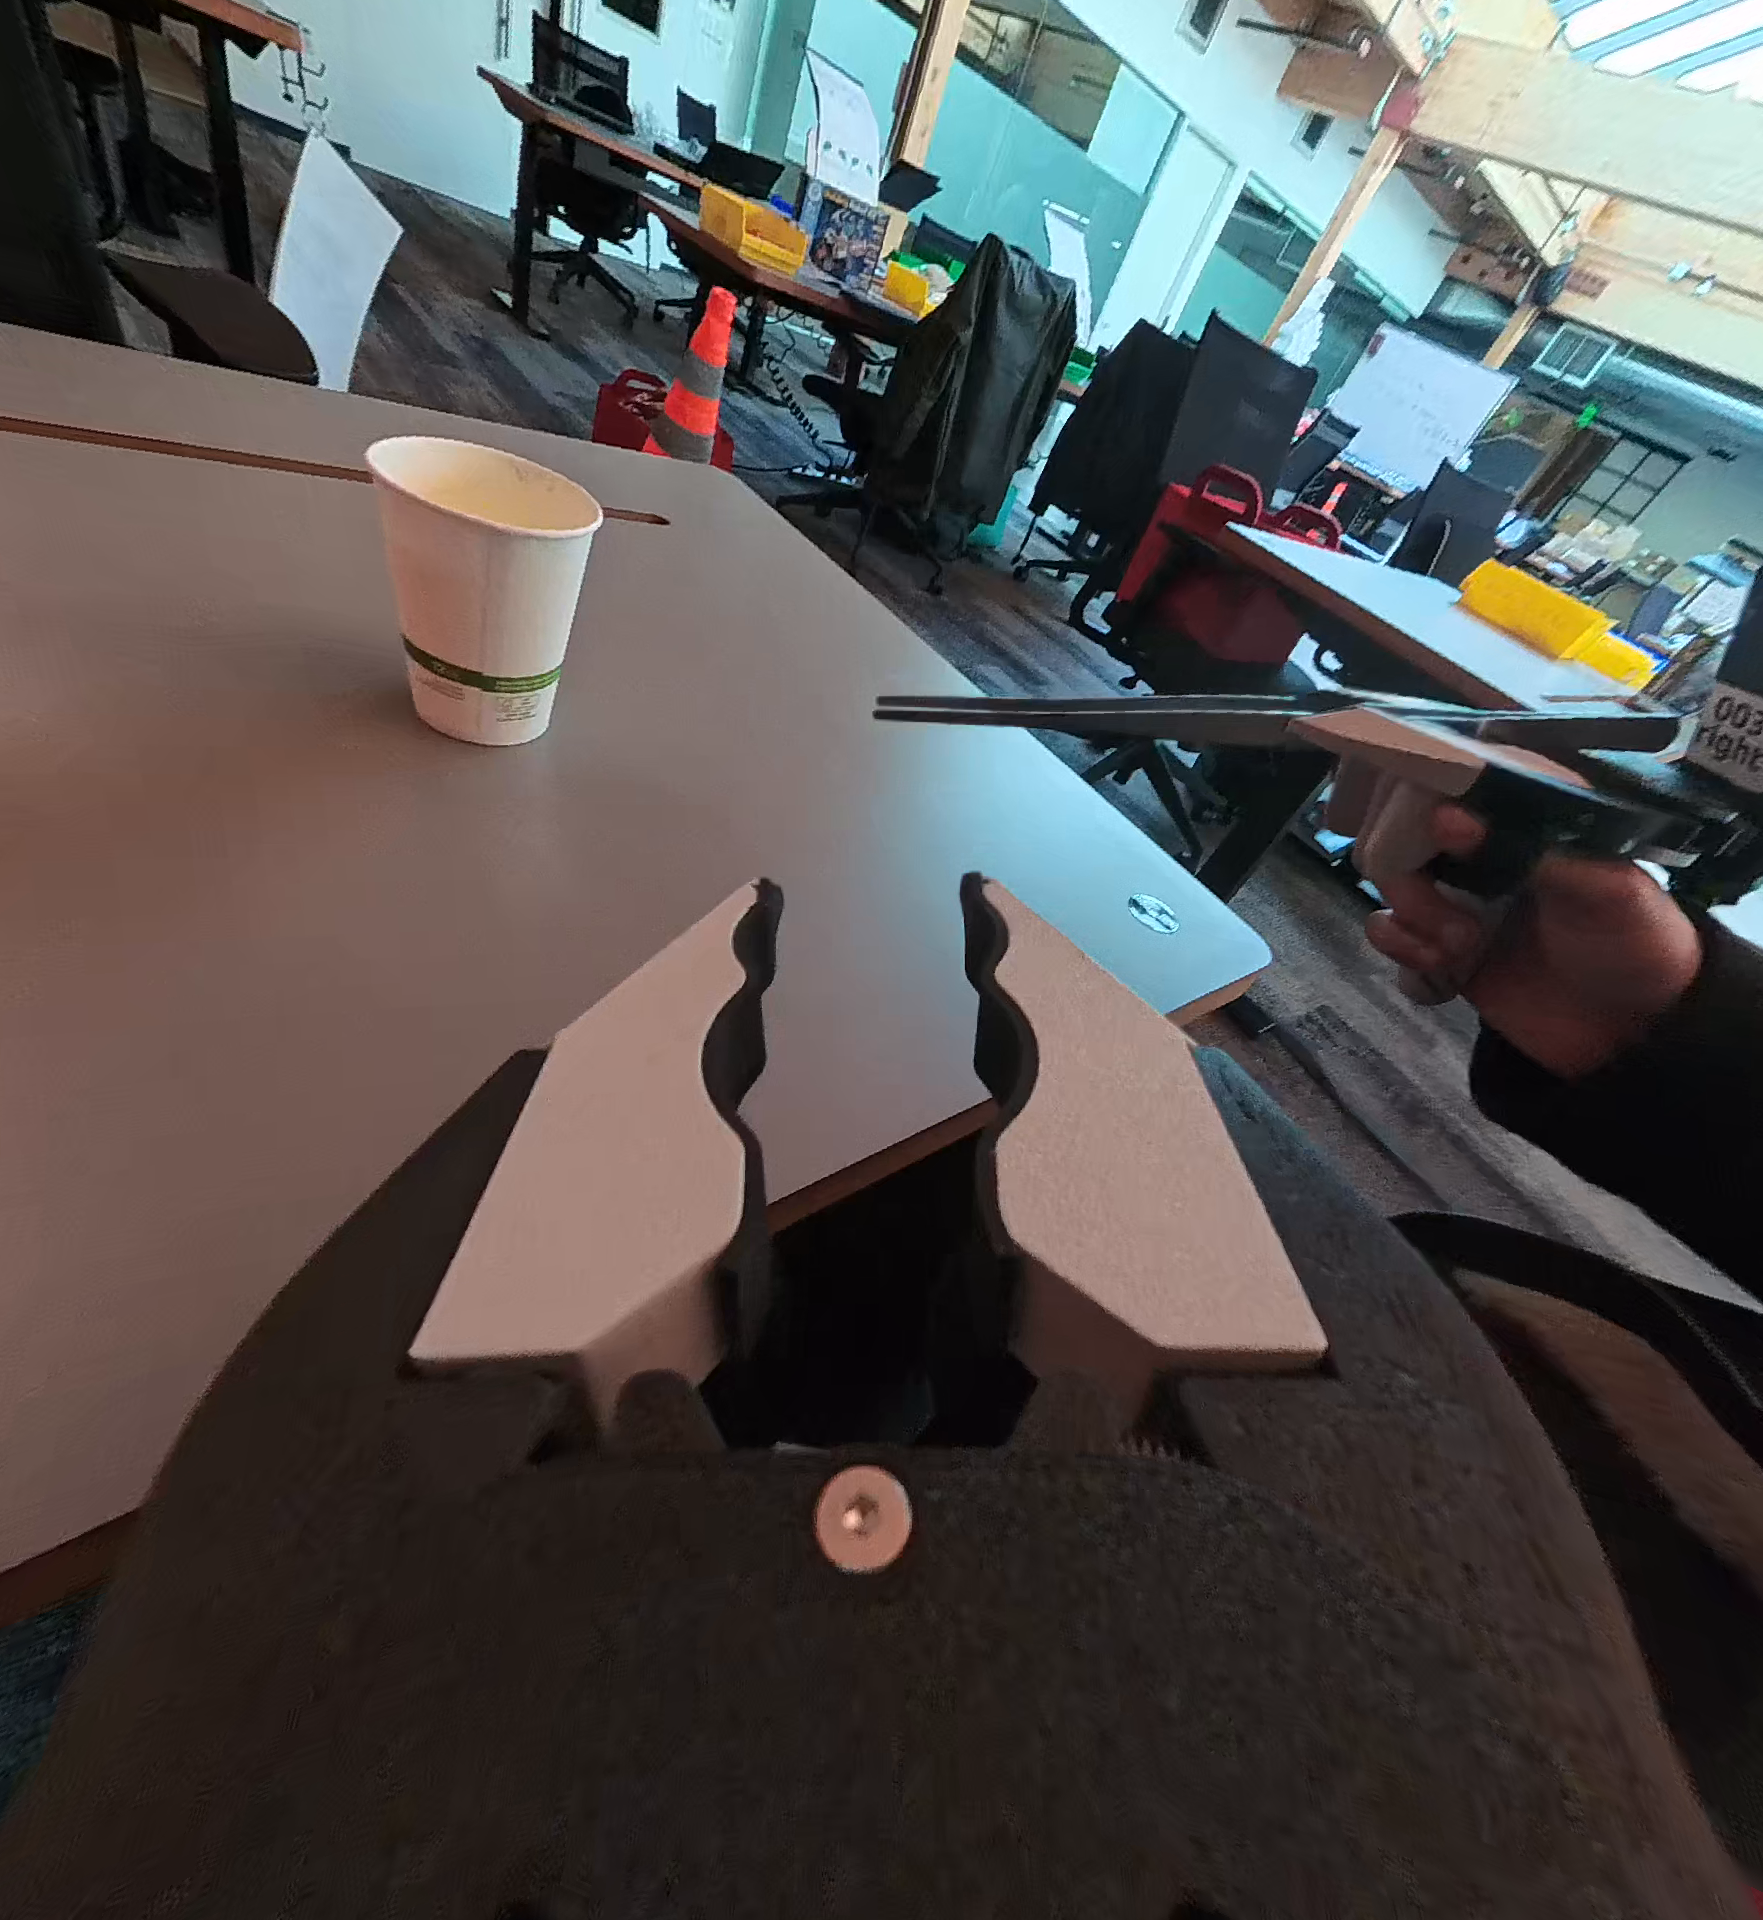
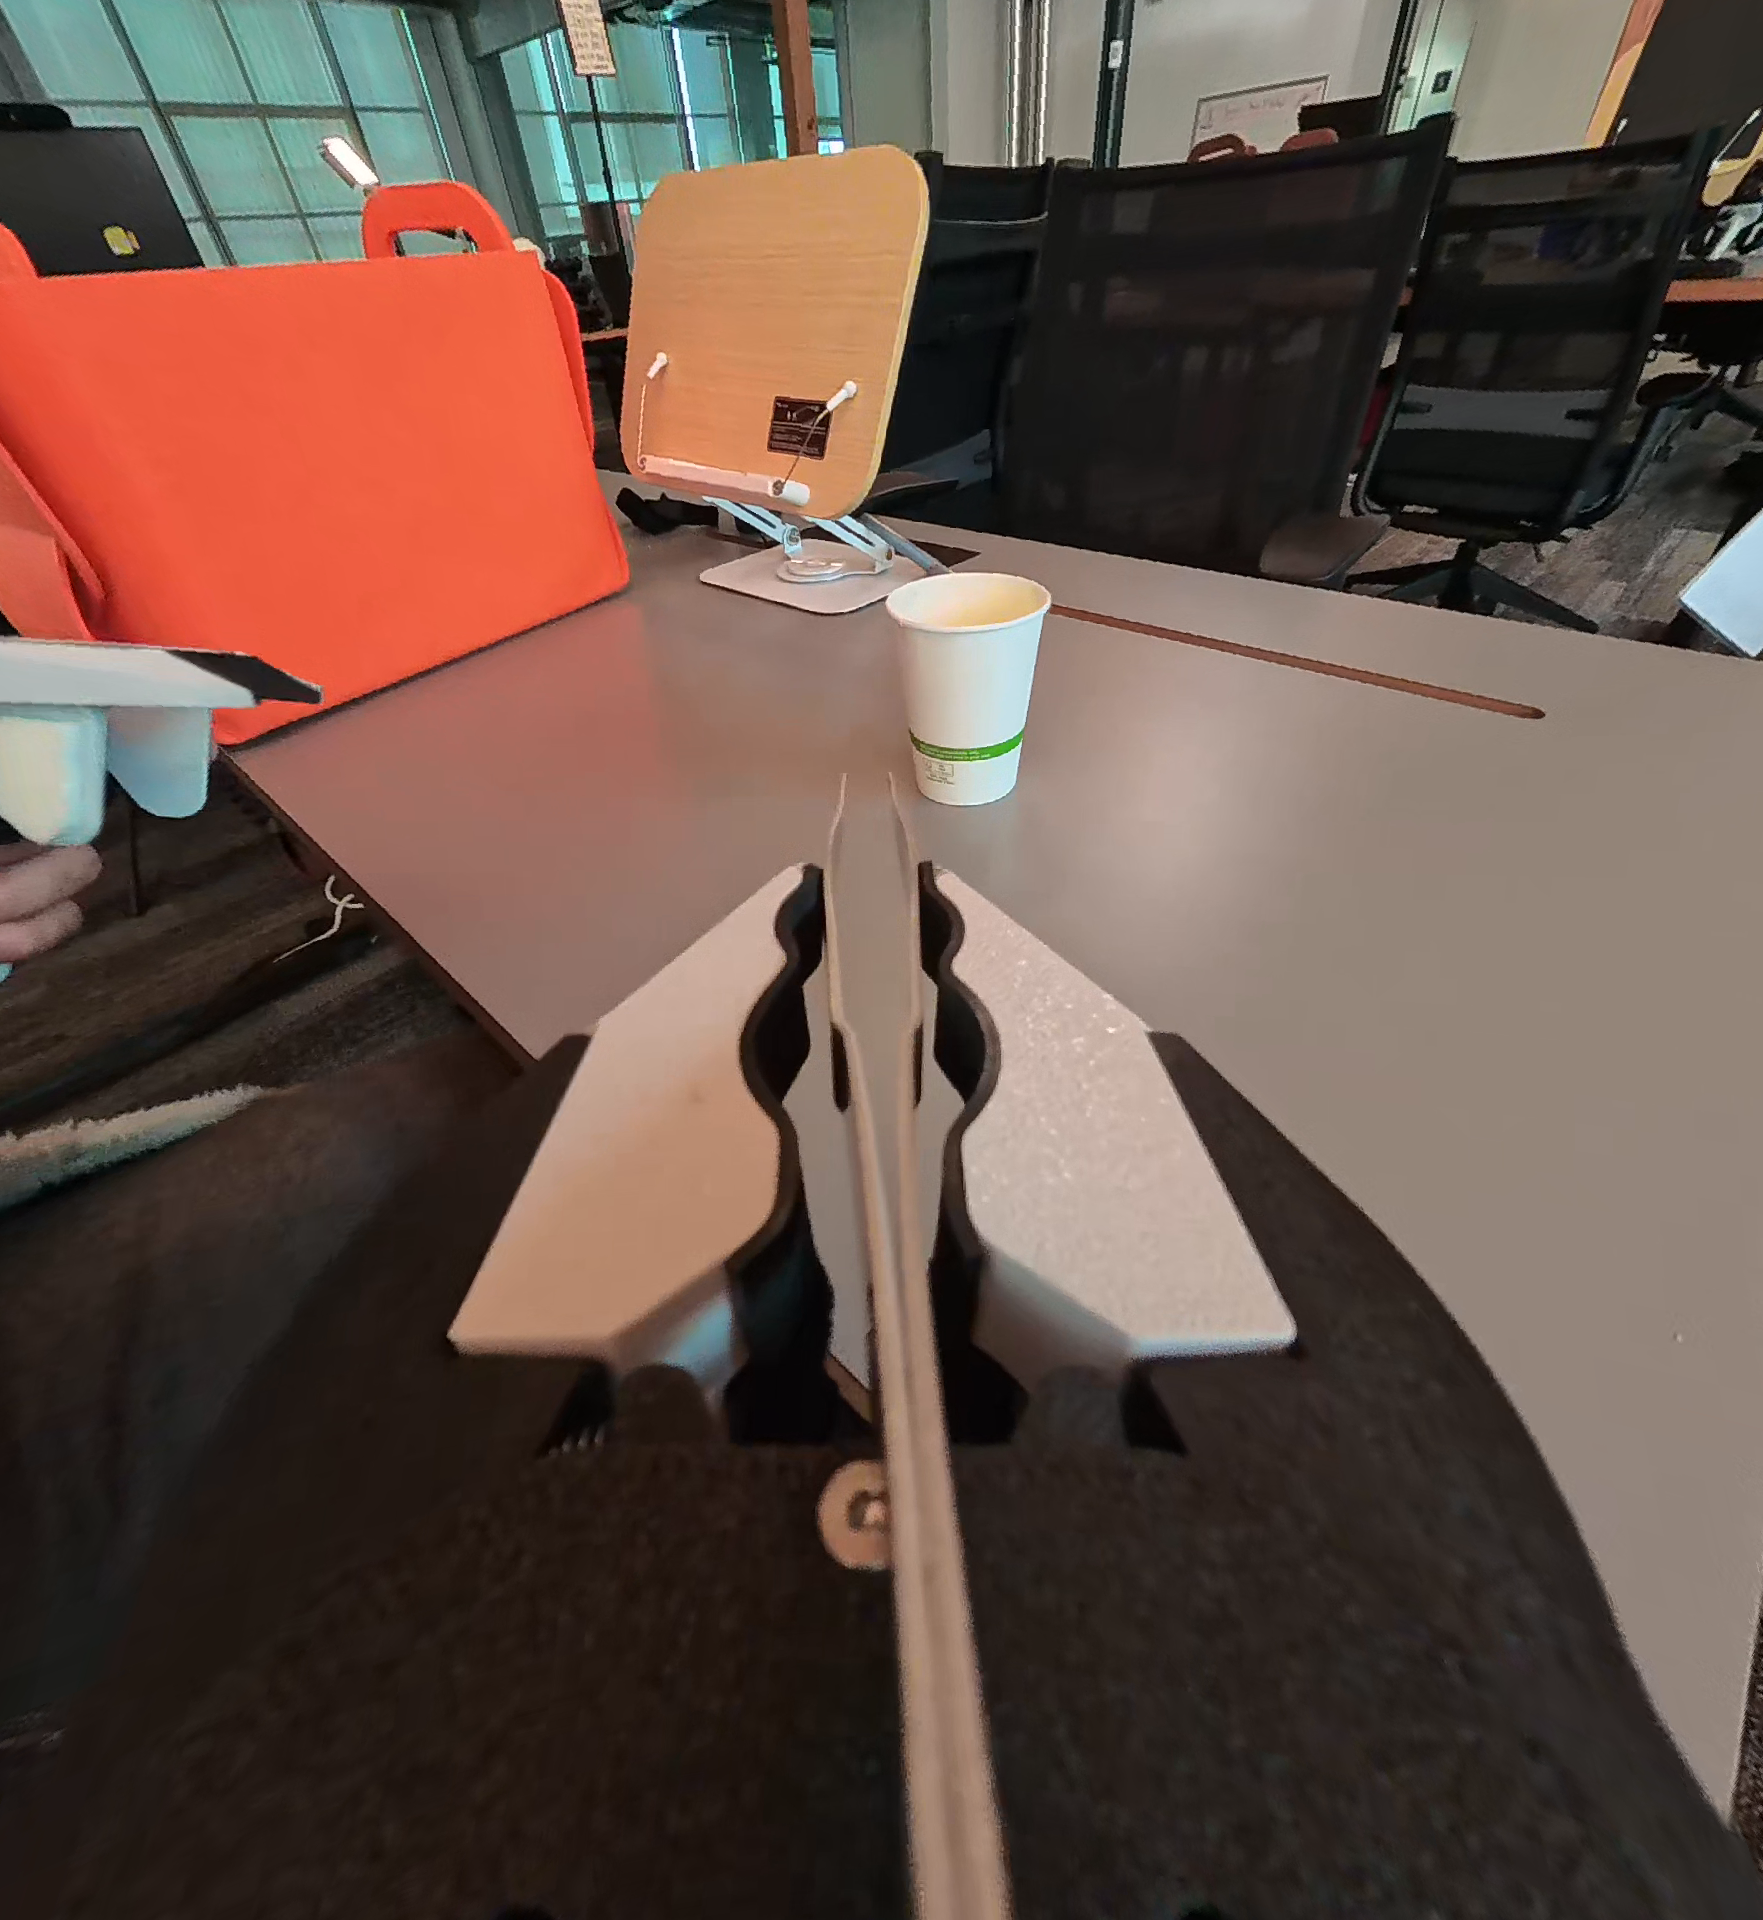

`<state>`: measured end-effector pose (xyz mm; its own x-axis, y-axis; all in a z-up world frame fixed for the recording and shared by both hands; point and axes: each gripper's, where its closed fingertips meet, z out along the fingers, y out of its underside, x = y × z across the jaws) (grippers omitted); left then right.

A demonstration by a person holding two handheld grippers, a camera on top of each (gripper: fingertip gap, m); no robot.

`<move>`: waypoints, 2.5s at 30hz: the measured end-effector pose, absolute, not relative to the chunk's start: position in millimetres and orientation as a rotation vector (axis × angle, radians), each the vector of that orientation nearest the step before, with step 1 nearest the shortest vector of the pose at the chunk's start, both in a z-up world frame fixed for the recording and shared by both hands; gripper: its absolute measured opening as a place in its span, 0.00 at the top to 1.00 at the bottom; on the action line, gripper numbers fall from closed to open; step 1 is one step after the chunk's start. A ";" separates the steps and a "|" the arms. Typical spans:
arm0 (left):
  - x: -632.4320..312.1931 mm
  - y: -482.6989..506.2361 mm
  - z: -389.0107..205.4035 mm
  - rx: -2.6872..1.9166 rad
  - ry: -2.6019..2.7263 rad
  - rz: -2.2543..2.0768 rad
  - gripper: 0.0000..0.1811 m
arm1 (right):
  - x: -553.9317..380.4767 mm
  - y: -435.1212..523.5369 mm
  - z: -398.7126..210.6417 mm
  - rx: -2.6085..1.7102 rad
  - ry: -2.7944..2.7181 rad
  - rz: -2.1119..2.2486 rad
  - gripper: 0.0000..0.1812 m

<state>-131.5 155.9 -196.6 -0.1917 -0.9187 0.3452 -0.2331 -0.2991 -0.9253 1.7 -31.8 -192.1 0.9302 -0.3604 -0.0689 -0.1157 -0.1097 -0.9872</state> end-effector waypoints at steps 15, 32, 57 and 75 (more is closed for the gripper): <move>-80.1 40.8 -239.3 -0.740 2.725 -1.077 0.68 | -71.5 16.1 -217.7 -1.817 -0.113 0.130 0.91; -19.5 158.1 -316.6 -0.982 2.771 -0.743 0.94 | 32.1 -21.8 -223.9 -1.806 0.365 -0.134 0.78; 11.1 223.7 -341.4 -1.021 2.790 -0.493 0.77 | 4.2 -11.5 -219.6 -1.749 0.356 0.067 0.80; 198.3 239.1 -292.1 -1.232 1.813 -1.113 0.52 | 12.9 -11.8 -219.7 -1.741 0.376 0.040 0.80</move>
